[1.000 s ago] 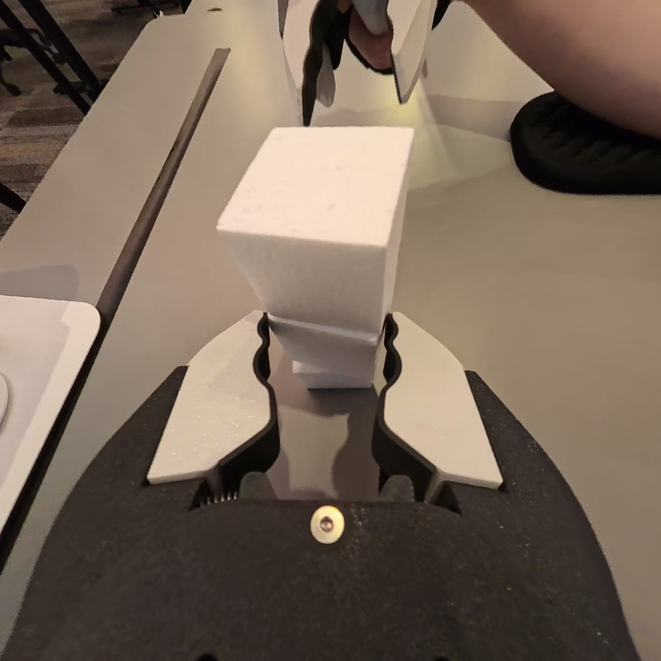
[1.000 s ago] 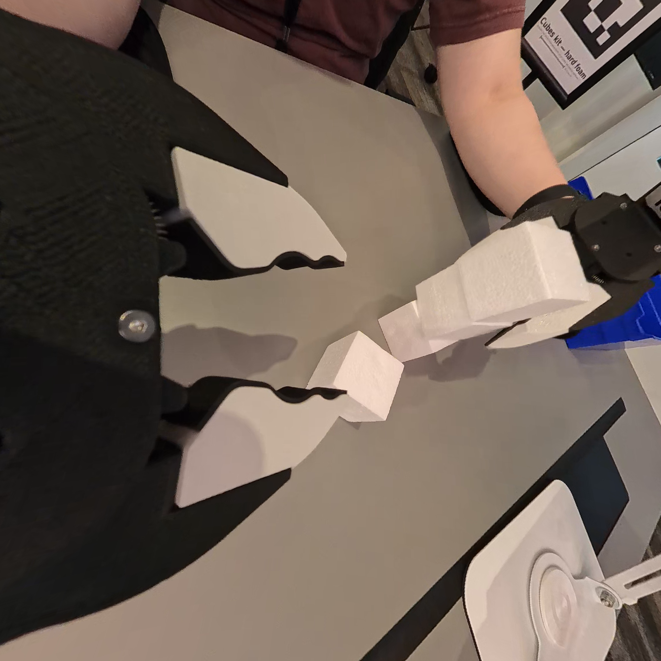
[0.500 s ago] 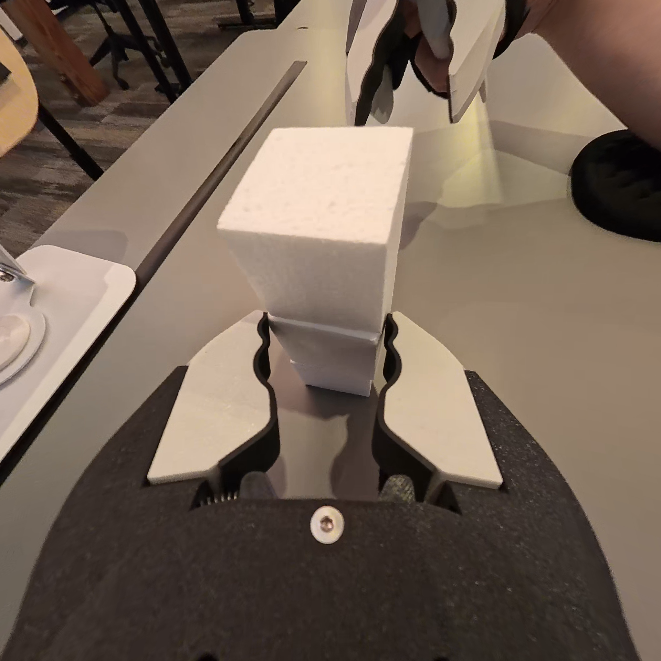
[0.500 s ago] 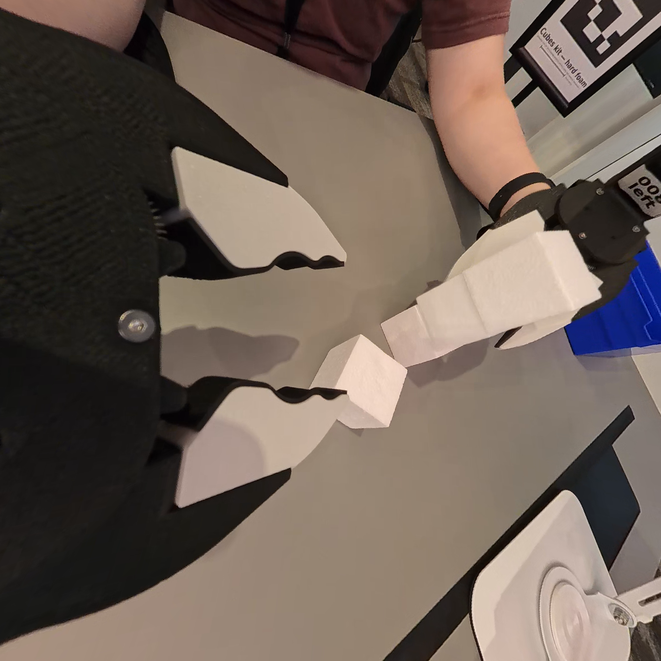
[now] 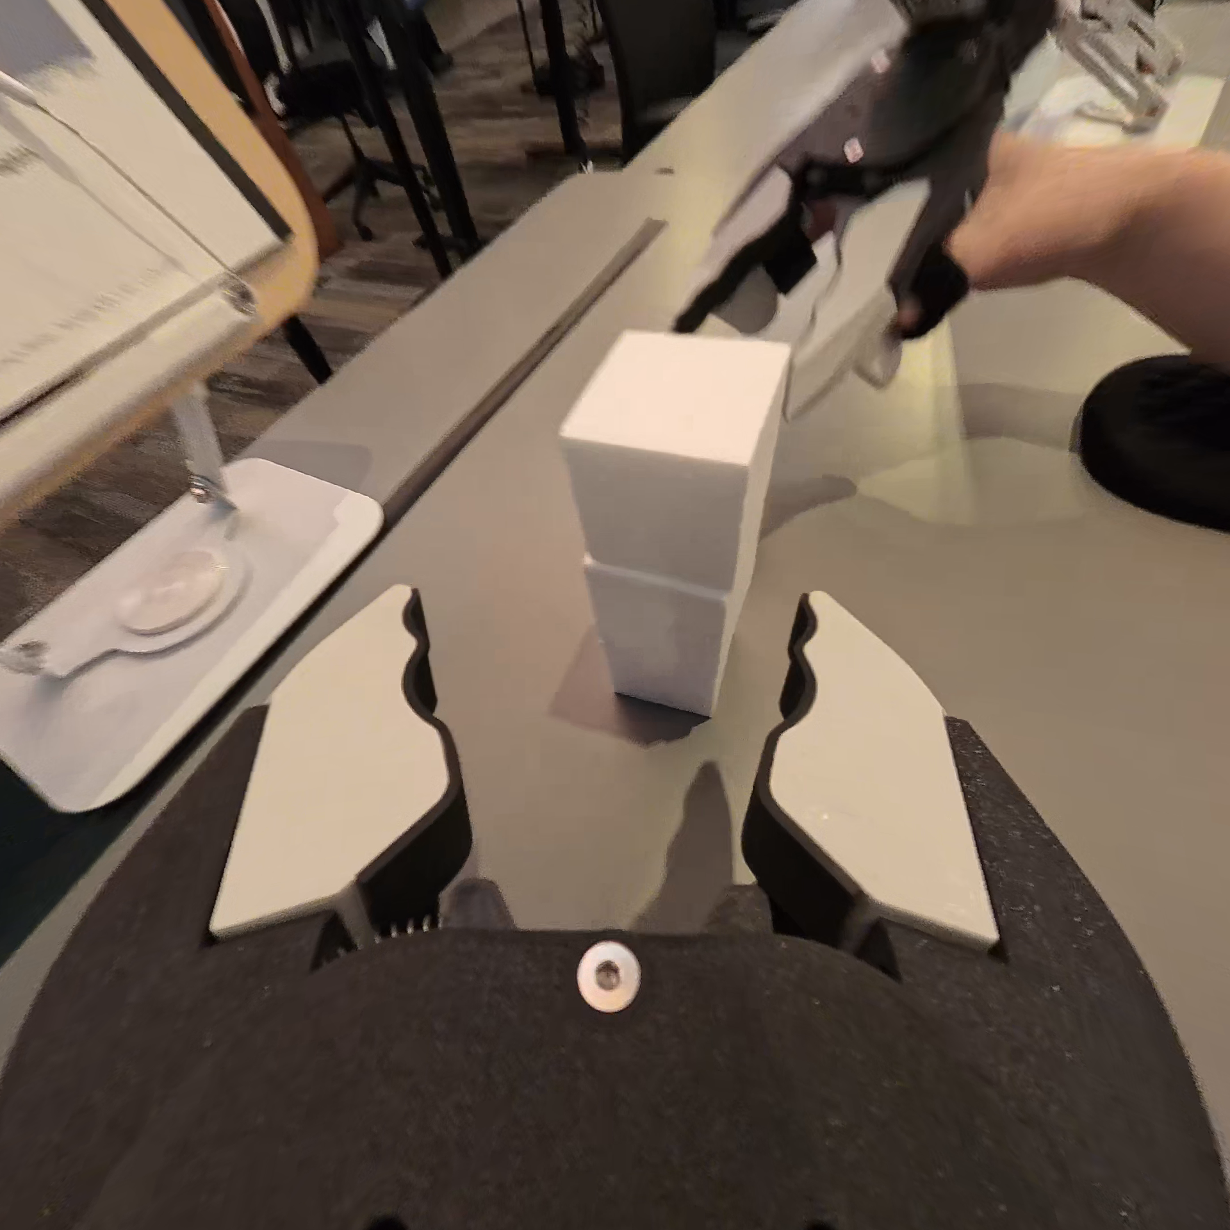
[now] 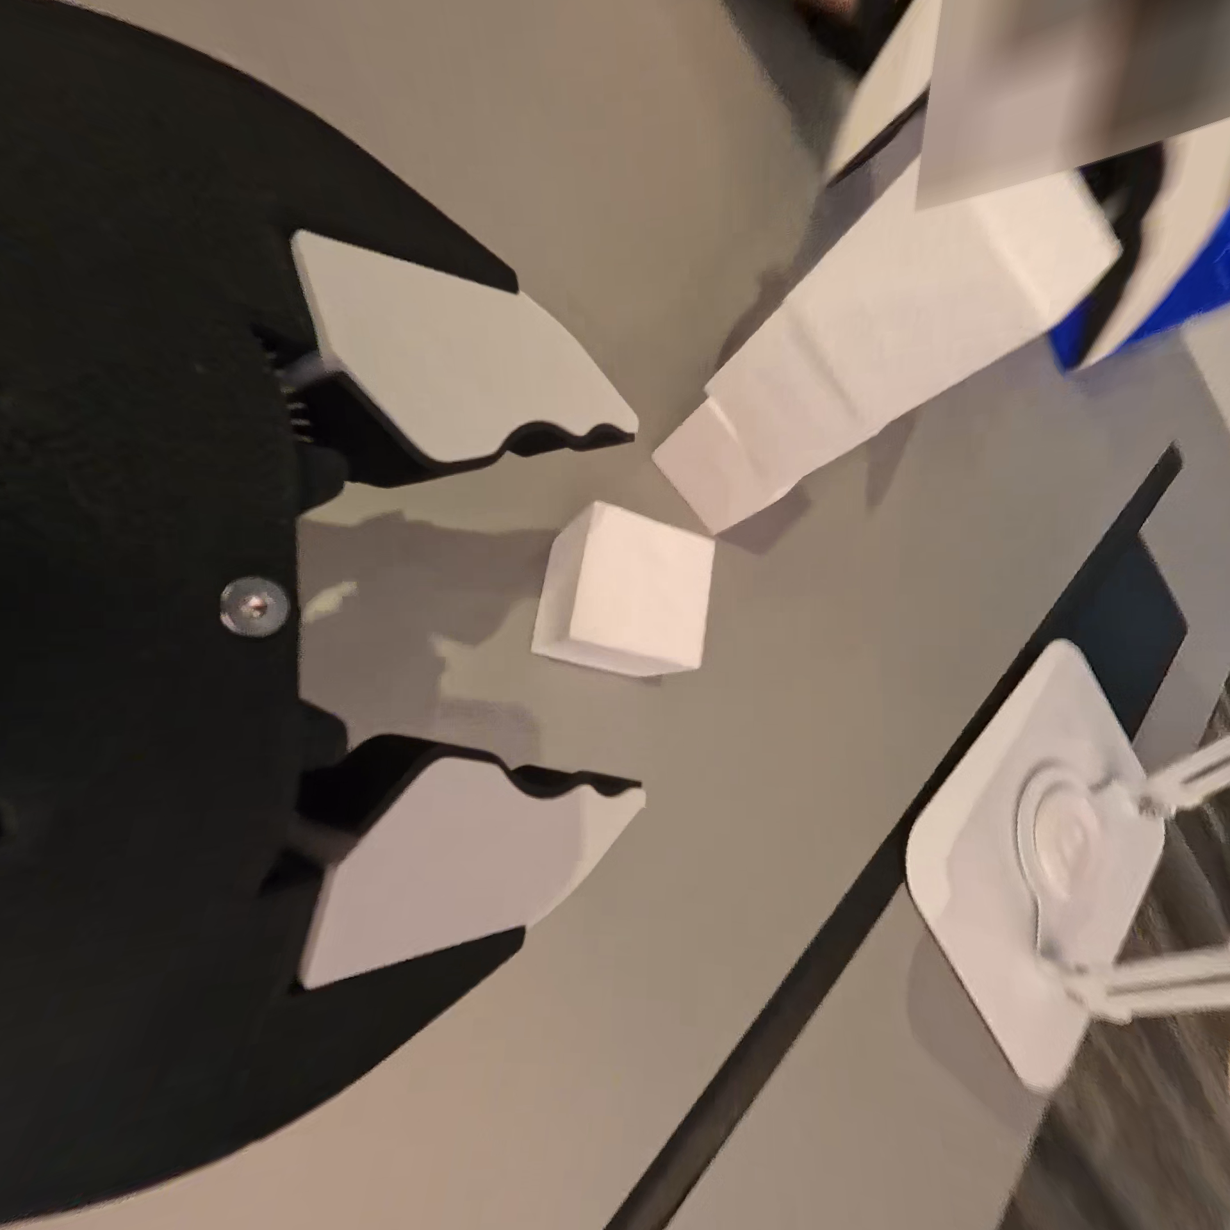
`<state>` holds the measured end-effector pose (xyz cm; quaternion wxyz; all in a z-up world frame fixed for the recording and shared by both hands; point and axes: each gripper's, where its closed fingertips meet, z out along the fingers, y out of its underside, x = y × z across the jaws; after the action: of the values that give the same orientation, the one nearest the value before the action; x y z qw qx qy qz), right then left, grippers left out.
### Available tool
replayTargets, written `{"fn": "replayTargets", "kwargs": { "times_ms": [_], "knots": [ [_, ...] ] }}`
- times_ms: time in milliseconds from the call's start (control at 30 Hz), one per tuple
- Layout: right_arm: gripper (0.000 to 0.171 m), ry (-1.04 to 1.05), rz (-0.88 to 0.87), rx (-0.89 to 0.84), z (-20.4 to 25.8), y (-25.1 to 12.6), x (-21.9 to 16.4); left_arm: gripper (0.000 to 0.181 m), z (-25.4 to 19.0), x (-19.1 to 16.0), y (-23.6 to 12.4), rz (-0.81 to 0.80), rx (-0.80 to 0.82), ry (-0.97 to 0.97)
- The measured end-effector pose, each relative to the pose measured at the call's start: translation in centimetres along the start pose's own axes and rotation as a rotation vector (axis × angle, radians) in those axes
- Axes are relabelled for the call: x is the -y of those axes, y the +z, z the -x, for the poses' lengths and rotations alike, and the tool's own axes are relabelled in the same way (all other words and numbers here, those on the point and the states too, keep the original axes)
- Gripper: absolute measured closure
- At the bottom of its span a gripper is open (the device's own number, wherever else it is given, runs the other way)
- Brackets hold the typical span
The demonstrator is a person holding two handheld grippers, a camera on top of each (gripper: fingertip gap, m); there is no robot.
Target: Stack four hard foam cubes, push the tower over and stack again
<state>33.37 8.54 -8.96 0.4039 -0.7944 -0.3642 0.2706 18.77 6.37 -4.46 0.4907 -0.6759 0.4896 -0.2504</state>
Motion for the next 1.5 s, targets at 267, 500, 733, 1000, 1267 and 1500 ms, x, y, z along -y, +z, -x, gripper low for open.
{"fn": "replayTargets", "kwargs": {
  "times_ms": [267,500,733,1000,1267,1500],
  "knots": [
    [0.091,-0.016,0.043,-0.214,1.1,2.3,-2.7,0.076,2.0,3.3,-5.0,-0.011,0.094,-0.059],
    [0.115,0.041,0.012,-0.204,1.4,1.4,-0.8,0.094,3.2,5.8,-10.6,-0.146,0.165,-0.068],
    [0.115,-0.128,-0.24,0.099,6.7,-5.7,15.3,0.108,3.0,9.4,-15.0,-0.393,0.093,-0.154],
    [0.115,-0.441,0.11,0.499,13.7,-1.3,14.7,0.113,2.7,9.7,-15.9,-0.432,0.065,-0.126],
    [0.115,-0.482,0.174,0.497,11.8,-0.4,13.2,0.114,2.4,9.2,-15.6,-0.399,0.041,-0.11],
    [0.115,-0.442,0.174,0.495,10.4,0.1,11.6,0.116,2.6,9.3,-15.2,-0.412,0.022,-0.125]
  ]
}}
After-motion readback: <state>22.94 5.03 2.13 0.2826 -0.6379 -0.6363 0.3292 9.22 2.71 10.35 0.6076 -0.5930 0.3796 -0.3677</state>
